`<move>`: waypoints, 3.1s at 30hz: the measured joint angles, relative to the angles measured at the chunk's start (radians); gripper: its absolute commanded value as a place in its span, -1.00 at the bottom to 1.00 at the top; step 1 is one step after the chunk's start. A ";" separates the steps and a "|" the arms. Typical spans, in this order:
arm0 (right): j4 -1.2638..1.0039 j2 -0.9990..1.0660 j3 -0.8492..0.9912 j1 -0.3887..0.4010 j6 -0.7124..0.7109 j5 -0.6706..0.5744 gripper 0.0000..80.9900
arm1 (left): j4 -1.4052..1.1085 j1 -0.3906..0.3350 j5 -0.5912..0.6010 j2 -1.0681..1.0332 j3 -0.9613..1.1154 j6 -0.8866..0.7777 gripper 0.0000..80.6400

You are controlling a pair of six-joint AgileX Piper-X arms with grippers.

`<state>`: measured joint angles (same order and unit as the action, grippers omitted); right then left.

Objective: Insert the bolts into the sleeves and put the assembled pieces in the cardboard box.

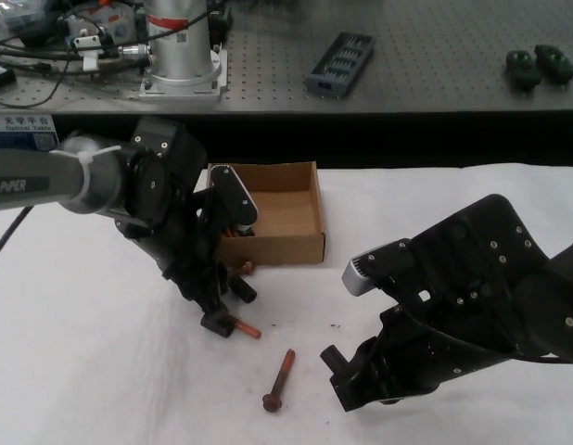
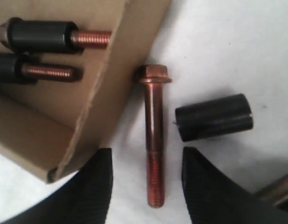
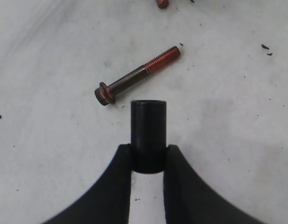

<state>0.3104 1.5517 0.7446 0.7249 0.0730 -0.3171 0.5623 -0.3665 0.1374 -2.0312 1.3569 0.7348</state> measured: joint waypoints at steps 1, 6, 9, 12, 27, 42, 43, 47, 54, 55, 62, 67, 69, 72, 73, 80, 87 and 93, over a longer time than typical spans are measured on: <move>0.000 0.000 0.000 0.000 0.000 0.000 -0.92 | 0.001 0.000 0.000 -0.004 0.007 0.000 -0.14; 0.000 0.000 0.000 0.000 0.000 0.000 -0.92 | 0.003 0.000 0.000 -0.018 0.025 -0.002 -0.14; 0.000 0.000 0.000 0.000 0.000 0.000 -0.92 | 0.007 0.000 0.002 -0.024 0.028 -0.002 -0.14; 0.000 0.000 0.000 0.000 0.000 0.000 -0.92 | 0.017 -0.005 0.004 -0.030 0.034 -0.004 -0.16; 0.000 0.000 0.000 0.000 0.000 0.000 -0.92 | 0.058 -0.047 -0.041 -0.030 0.038 -0.073 -0.98; -0.011 -0.054 0.000 0.000 0.027 0.000 -0.92 | 0.025 0.028 0.140 0.119 -0.022 -0.380 -0.98; -0.024 -0.065 0.000 0.000 0.027 0.000 -0.92 | 0.000 0.042 0.159 0.151 -0.050 -0.410 -0.98; -0.124 -0.088 0.000 0.000 0.025 -0.058 -0.92 | -0.156 0.089 0.253 0.282 -0.217 -0.542 -0.98; -0.386 -0.056 0.000 0.000 0.116 -0.251 -0.92 | -0.470 0.096 0.380 0.505 -0.485 -0.789 -0.98; -0.409 -0.050 0.000 0.000 0.131 -0.268 -0.92 | -0.516 0.096 0.396 0.533 -0.509 -0.830 -0.98; -0.482 -0.042 0.000 0.000 0.151 -0.350 -0.92 | -0.963 0.096 0.434 0.637 -0.658 -1.149 -0.98; -0.560 -0.042 -0.035 0.000 0.110 -0.356 -0.92 | -1.216 0.096 0.378 0.645 -0.771 -1.371 -0.98; -0.629 -0.042 -0.070 0.000 0.129 -0.356 -0.92 | -1.264 0.096 0.354 0.645 -0.804 -1.419 -0.98; -0.737 -0.042 -0.128 -0.001 0.174 -0.359 -0.92 | -1.286 0.096 0.334 0.645 -0.828 -1.466 -0.98; -0.776 -0.042 -0.151 -0.001 0.190 -0.359 -0.92 | -1.285 0.096 0.331 0.645 -0.830 -1.471 -0.98; -0.942 -0.042 -0.272 -0.001 0.255 -0.368 -0.92 | -1.317 0.048 0.336 0.645 -0.832 -1.521 -0.98; -1.048 -0.042 -0.325 -0.040 0.283 -0.375 -0.92 | -1.328 -0.040 0.438 0.590 -0.802 -1.521 -0.98; -1.103 -0.042 -0.326 -0.164 0.296 -0.394 -0.92 | -1.328 -0.070 0.495 0.514 -0.741 -1.485 -0.98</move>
<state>-0.7927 1.5100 0.4189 0.5608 0.3695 -0.7111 -0.7657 -0.4367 0.6324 -1.5170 0.6160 -0.7498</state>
